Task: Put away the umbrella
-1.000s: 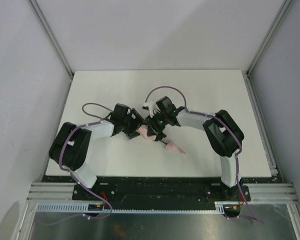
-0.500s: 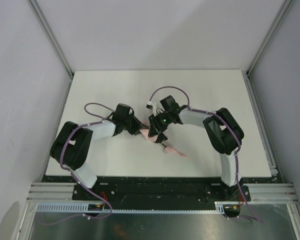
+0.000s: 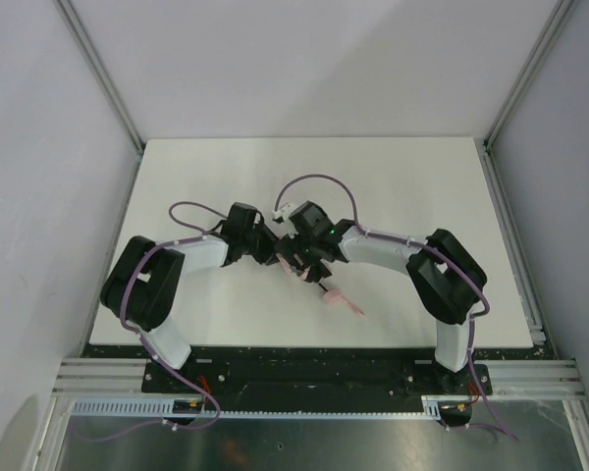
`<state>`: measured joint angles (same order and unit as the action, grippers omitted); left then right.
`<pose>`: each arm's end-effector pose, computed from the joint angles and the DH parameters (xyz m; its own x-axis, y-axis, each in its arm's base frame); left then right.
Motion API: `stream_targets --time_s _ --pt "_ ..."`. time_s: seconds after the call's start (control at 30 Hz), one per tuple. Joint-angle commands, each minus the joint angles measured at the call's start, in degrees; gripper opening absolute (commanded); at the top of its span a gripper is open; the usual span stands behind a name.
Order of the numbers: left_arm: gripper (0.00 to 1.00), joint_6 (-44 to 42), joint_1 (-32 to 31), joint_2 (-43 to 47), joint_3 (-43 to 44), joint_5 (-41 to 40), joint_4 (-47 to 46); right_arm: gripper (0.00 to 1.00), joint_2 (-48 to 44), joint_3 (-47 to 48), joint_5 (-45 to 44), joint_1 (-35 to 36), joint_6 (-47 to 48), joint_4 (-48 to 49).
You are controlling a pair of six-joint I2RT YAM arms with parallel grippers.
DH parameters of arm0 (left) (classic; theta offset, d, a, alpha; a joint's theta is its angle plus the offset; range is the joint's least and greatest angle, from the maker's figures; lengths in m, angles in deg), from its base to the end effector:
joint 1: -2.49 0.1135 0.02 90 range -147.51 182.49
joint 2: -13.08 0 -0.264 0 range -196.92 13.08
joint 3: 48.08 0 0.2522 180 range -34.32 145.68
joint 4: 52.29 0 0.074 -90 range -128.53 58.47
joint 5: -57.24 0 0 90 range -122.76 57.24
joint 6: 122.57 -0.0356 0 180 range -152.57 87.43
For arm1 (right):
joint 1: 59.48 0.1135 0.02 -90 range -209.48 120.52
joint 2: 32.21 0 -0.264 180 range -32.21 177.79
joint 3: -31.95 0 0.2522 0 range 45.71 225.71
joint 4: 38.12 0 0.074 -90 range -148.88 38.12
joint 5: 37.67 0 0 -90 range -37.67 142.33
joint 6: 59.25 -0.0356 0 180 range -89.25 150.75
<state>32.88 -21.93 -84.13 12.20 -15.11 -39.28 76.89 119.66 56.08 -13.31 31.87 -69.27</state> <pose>0.2907 -0.1439 0.1413 -0.8095 -0.5844 -0.0563 -0.3964 0.6148 -0.6818 0.2807 0.2958 0.1840 -0.5350 -0.5855 -0.6091 -0.7580 0.6510 0.0400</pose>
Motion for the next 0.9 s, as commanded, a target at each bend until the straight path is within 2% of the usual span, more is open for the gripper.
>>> stream_targets --time_s 0.0,0.2,0.3,0.4,0.5,0.57,0.7,0.77,0.87 --pt "0.00 -5.35 -1.06 -3.88 -3.02 -3.59 11.48 0.82 -2.25 -0.08 -21.70 6.19 3.91 0.23" --pt "0.00 -4.79 -1.06 -4.16 -3.18 -2.93 11.68 0.81 1.82 -0.06 -27.72 10.81 4.52 2.52" --pt "0.00 -4.70 -1.06 -4.06 -3.20 -2.78 11.83 0.76 4.47 -0.06 -29.33 10.97 3.60 3.10" --pt "0.00 -4.80 -1.09 -3.83 -3.08 -2.49 11.92 0.61 7.24 -0.12 -30.65 10.79 3.26 2.80" --pt "0.00 -5.14 -1.00 -3.64 -2.76 -2.08 11.94 0.41 8.75 -0.51 -28.32 9.46 2.73 2.38" --pt "0.00 -5.42 -0.87 -3.66 -2.58 -1.63 11.97 0.29 9.09 -1.19 -25.07 8.45 2.67 2.10" --pt "0.01 -7.39 -0.12 -3.56 -1.53 -0.63 11.96 0.13 9.42 -2.89 -14.85 5.87 2.20 1.37" --pt "0.11 -8.55 0.62 -2.89 -0.98 -0.28 11.95 0.04 9.39 -4.09 -10.26 4.70 1.68 1.61" --pt "0.39 -10.88 1.65 -1.10 -0.32 -0.32 11.98 0.01 9.21 -5.83 -2.46 2.70 0.62 2.49"
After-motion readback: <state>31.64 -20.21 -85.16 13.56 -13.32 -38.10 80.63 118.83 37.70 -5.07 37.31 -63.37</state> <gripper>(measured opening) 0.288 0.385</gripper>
